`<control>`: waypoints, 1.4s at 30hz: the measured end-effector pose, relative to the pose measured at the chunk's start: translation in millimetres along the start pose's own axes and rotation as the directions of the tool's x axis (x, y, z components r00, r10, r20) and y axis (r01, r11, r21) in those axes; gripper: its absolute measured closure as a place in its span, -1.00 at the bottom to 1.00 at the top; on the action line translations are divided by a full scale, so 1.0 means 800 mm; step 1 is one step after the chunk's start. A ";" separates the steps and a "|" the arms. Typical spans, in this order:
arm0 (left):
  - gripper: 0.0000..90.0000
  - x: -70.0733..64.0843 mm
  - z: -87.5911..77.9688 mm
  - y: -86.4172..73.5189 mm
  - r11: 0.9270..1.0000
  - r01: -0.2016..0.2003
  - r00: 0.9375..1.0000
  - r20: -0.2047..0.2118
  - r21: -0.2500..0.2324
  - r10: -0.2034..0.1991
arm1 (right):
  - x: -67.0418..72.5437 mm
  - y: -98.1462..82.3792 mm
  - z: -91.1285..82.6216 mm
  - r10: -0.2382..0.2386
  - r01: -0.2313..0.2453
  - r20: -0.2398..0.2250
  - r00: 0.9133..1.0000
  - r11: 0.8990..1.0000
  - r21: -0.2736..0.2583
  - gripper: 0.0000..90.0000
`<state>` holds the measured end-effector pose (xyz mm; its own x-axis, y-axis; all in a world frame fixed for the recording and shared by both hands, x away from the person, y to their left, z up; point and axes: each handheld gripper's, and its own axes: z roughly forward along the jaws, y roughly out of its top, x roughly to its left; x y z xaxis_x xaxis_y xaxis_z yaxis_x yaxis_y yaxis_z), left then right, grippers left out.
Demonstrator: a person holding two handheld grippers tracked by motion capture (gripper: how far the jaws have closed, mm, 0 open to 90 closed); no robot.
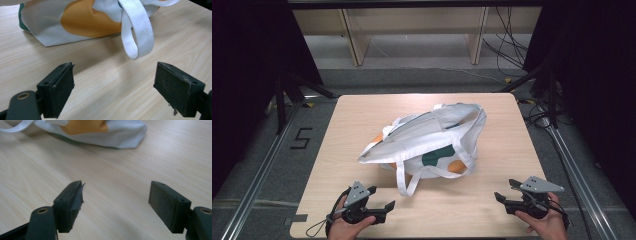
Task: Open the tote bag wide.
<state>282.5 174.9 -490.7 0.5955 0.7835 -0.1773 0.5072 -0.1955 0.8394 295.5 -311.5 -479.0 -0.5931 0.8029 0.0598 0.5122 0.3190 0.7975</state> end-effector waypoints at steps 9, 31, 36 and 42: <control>-0.10 0.007 0.002 0.008 1.000 -0.026 0.999 -0.029 0.012 0.027 | -0.004 0.025 -0.011 0.033 -0.042 -0.117 0.993 0.996 -0.075 0.43; 0.98 0.011 -0.012 0.115 0.988 -0.143 0.990 0.005 -0.057 0.144 | 0.025 0.178 -0.009 -0.248 0.218 -0.123 0.961 0.952 -0.215 1.00; 0.98 0.020 -0.002 0.147 0.983 -0.174 0.985 -0.009 -0.050 0.174 | 0.038 0.227 -0.005 -0.284 0.253 -0.108 0.953 0.939 -0.234 1.00; 0.98 0.029 0.023 0.176 0.985 -0.169 0.985 -0.036 -0.036 0.168 | 0.047 0.277 0.010 -0.349 0.323 -0.071 0.934 0.914 -0.246 1.00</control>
<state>379.1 154.9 -385.9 0.6492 0.7605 -0.0152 0.3763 -0.3038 0.8753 391.9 -206.4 -304.9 -0.7771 0.6032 -0.1795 0.1244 0.4269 0.8957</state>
